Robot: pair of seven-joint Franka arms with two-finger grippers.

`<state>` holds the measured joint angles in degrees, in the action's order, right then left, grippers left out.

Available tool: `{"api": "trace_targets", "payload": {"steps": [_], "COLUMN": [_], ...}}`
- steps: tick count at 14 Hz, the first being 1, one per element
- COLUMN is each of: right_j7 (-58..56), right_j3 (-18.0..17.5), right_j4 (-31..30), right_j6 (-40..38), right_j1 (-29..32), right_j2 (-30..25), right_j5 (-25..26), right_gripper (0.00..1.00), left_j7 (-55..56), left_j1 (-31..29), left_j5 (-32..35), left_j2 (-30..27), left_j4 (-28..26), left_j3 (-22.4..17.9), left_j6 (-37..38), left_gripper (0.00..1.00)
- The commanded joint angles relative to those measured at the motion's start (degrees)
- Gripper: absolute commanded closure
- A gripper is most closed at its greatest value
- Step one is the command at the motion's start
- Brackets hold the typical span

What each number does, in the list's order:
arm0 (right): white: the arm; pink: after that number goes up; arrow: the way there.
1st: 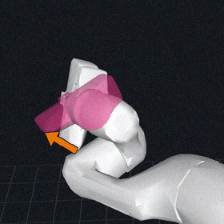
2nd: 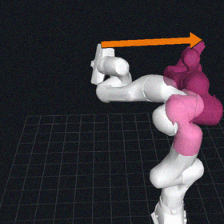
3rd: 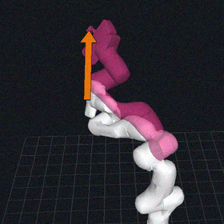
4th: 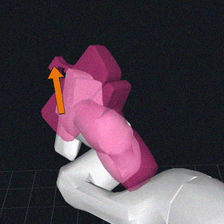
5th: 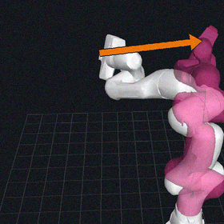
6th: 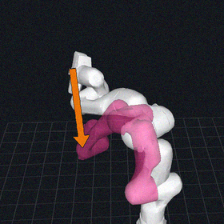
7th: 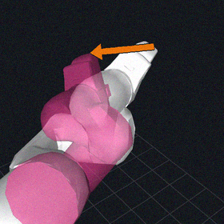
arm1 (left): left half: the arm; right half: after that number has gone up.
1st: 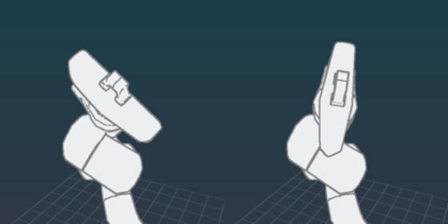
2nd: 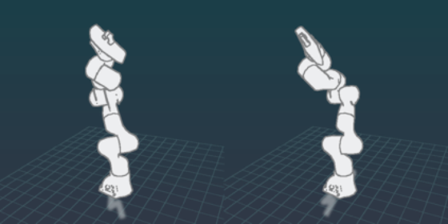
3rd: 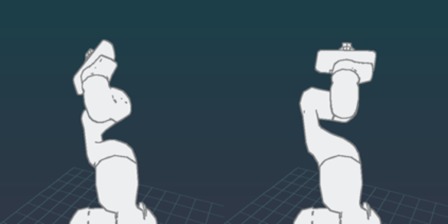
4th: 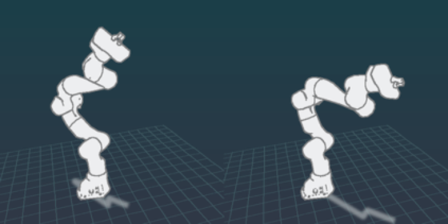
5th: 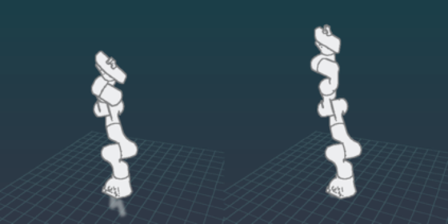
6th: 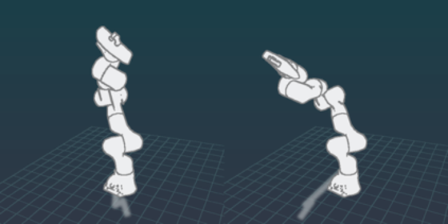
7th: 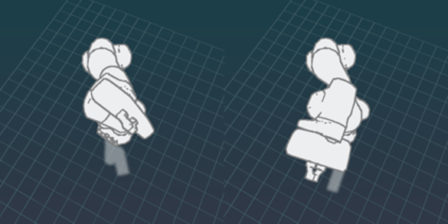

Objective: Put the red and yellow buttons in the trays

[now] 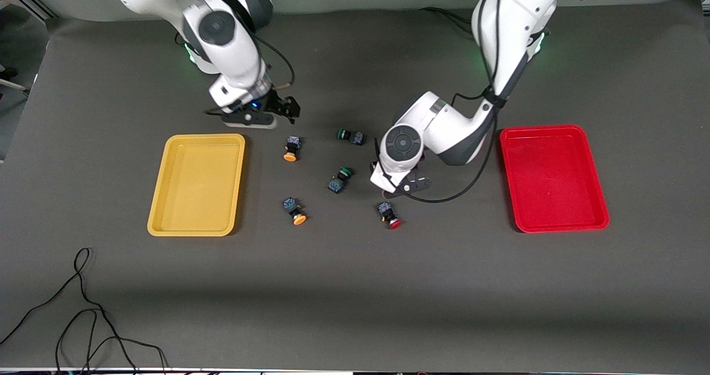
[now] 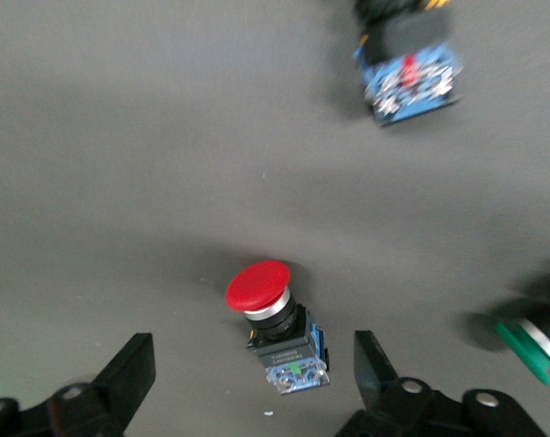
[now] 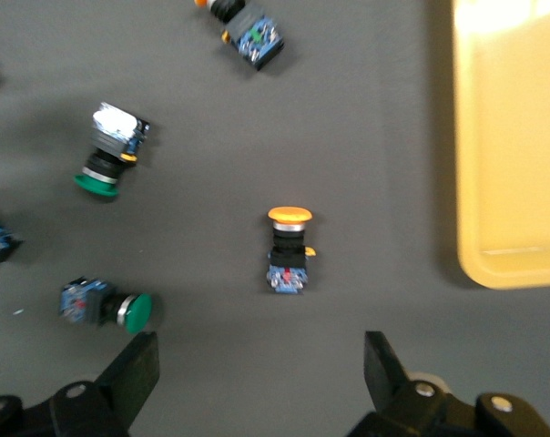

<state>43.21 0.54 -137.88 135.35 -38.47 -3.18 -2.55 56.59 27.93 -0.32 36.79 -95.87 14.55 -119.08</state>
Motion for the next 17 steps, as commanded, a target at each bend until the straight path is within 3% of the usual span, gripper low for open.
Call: {"api": "trace_targets", "payload": {"steps": [1,6,8,9,10,11,12,13,17], "right_j7": [0.9,2.1,2.1,2.1,2.1,2.1,2.1,2.1,2.0], "right_j3": [0.7,0.8,0.9,0.9,0.9,0.9,0.9,0.9,0.9], "right_j4": [-1.7,-1.7,-1.6,-1.6,-1.5,-1.4,-1.3,-1.3,-1.0], "right_j6": [9.9,18.9,20.8,21.3,21.4,21.4,21.4,21.4,21.4], "right_j1": [-0.8,-0.8,-0.8,-0.8,-0.7,-0.8,-0.7,-0.6,-0.6], "right_j2": [6.9,16.9,19.6,20.4,20.9,21.0,21.0,21.0,21.6], "right_j5": [0.1,0.1,0.1,0.1,0.1,0.0,0.0,0.1,0.1], "right_gripper": [0.00,0.00,0.00,0.00,0.00,0.02,0.15,0.35,0.81], "left_j7": [3.6,5.5,5.5,5.5,5.5,5.5,5.7,5.6,1.6], "left_j1": [0.1,0.3,0.6,0.6,0.7,0.6,0.6,0.1,-4.0], "left_j5": [-0.8,-2.3,-2.4,-2.3,-2.3,-2.4,-2.4,-2.4,-2.2], "left_j2": [0.1,2.3,2.3,2.2,2.0,1.8,1.5,1.0,-4.3], "left_j4": [-2.7,-4.2,-4.2,-4.2,-4.2,-4.2,-4.2,-4.2,0.0], "left_j3": [-0.6,-0.5,-0.5,-0.5,-0.5,-0.5,-0.5,-0.5,-0.6], "left_j6": [-3.2,-8.2,-8.5,-8.4,-8.0,-7.9,-7.5,-7.1,7.1], "left_gripper": [0.05,0.16,0.42,0.67,0.99,1.00,1.00,1.00,1.00]}}
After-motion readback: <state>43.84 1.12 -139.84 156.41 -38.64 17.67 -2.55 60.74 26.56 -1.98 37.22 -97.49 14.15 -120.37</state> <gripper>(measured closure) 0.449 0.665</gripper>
